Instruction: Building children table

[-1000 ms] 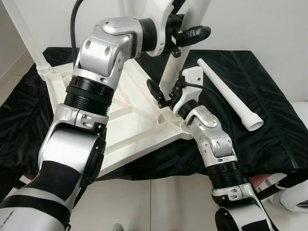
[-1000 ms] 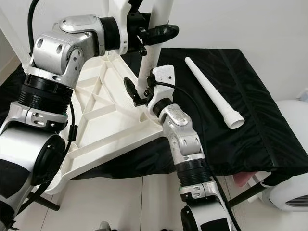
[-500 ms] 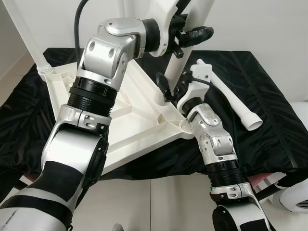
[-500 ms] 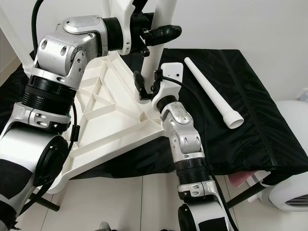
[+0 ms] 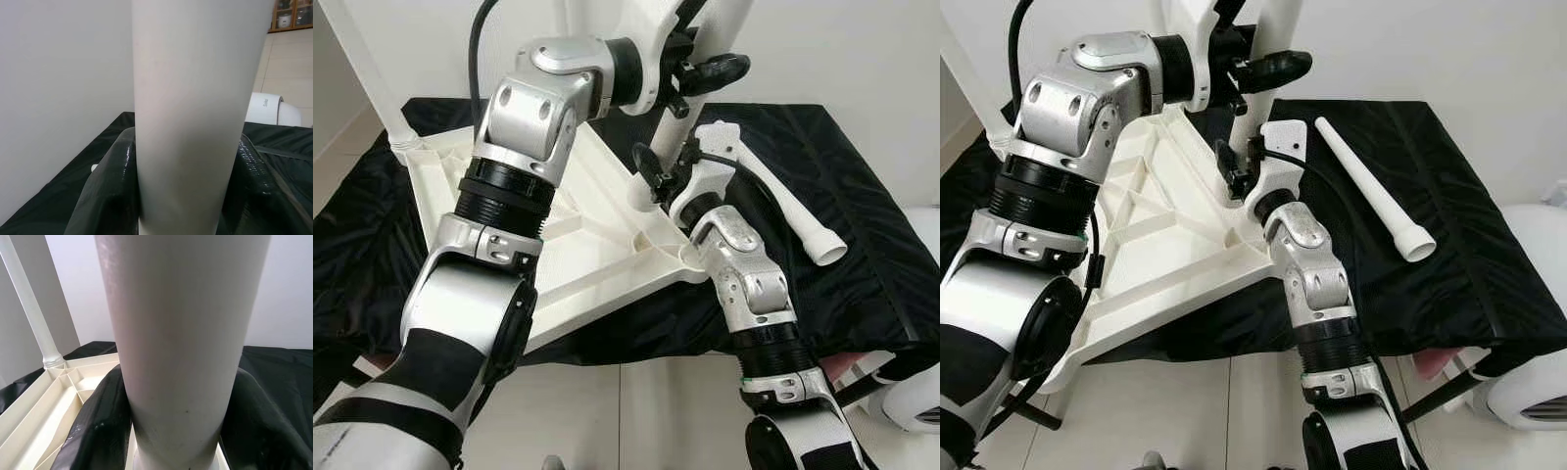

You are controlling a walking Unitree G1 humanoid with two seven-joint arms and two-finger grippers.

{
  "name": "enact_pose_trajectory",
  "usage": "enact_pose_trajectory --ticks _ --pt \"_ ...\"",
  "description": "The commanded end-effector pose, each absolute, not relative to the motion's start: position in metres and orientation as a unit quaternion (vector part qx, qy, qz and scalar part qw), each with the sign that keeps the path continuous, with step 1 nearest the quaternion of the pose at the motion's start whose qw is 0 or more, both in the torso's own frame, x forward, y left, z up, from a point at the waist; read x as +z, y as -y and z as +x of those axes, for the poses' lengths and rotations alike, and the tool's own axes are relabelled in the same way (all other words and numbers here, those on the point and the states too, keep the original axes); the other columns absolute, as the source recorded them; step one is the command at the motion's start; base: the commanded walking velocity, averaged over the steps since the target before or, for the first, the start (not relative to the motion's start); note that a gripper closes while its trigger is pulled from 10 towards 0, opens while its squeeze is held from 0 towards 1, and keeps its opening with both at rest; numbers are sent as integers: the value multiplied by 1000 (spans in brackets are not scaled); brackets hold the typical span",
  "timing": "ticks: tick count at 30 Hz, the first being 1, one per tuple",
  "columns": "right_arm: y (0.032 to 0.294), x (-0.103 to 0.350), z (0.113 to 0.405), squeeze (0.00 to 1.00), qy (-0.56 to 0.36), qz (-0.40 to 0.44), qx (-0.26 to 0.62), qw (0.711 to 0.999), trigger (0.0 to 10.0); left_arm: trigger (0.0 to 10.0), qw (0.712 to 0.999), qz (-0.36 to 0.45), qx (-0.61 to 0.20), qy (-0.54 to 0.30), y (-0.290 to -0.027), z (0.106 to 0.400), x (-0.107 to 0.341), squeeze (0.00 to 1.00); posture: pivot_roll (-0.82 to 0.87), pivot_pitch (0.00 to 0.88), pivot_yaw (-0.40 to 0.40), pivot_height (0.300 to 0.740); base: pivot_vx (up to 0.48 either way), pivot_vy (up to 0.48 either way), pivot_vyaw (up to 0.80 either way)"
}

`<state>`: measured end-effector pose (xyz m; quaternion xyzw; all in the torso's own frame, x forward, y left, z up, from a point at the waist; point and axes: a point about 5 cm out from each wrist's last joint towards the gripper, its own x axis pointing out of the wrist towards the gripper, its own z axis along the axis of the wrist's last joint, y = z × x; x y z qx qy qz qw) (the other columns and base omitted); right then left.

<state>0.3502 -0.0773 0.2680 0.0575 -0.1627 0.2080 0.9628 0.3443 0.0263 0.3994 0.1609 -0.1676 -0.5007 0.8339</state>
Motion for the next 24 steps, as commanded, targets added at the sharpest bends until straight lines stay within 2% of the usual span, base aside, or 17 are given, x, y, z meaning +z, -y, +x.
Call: enact_pose_trajectory --ticks 1,8,9,10,11,13,14,19,20,21,22,23,24 --pt "80 277 349 0 178 60 207 960 0 10000 867 146 -440 181 -31 350 403 0 -31 34 6 740 0 0 0" --pt "80 277 348 0 178 52 212 960 0 10000 866 148 -444 178 -29 350 401 0 -32 40 6 740 0 0 0" --pt "80 277 348 0 176 46 212 960 4157 10000 865 148 -446 175 -28 350 400 0 -31 45 6 740 0 0 0" --pt "80 277 348 0 176 46 212 960 4157 10000 865 148 -446 175 -28 350 400 0 -31 45 6 740 0 0 0" --pt "81 276 348 0 173 43 211 961 10000 10000 865 140 -451 169 -27 350 399 0 -32 47 7 740 0 0 0" --pt "81 276 348 0 173 43 211 961 10000 10000 865 140 -451 169 -27 350 399 0 -32 47 7 740 0 0 0" --pt "81 275 348 0 171 42 210 962 10000 10000 863 133 -459 166 -27 350 398 1000 -36 49 8 740 0 0 0" --pt "82 273 349 0 165 43 205 964 10000 10000 864 114 -463 165 -27 351 399 1000 -39 55 9 740 0 0 0" --pt "88 272 350 0 162 44 193 967 10000 10000 873 89 -452 160 -33 355 403 608 -41 59 15 740 0 0 0" --pt "88 272 350 0 162 44 193 967 10000 10000 873 89 -452 160 -33 355 403 608 -41 59 15 740 0 0 0" --pt "90 271 351 0 161 43 189 968 10000 10000 875 80 -451 158 -35 355 404 75 -41 59 15 740 0 0 0" --pt "92 271 352 0 160 41 186 969 10000 10000 878 75 -445 158 -38 356 406 0 -41 62 15 740 0 0 0" --pt "92 271 352 0 160 41 186 969 10000 10000 878 75 -445 158 -38 356 406 0 -41 62 15 740 0 0 0"
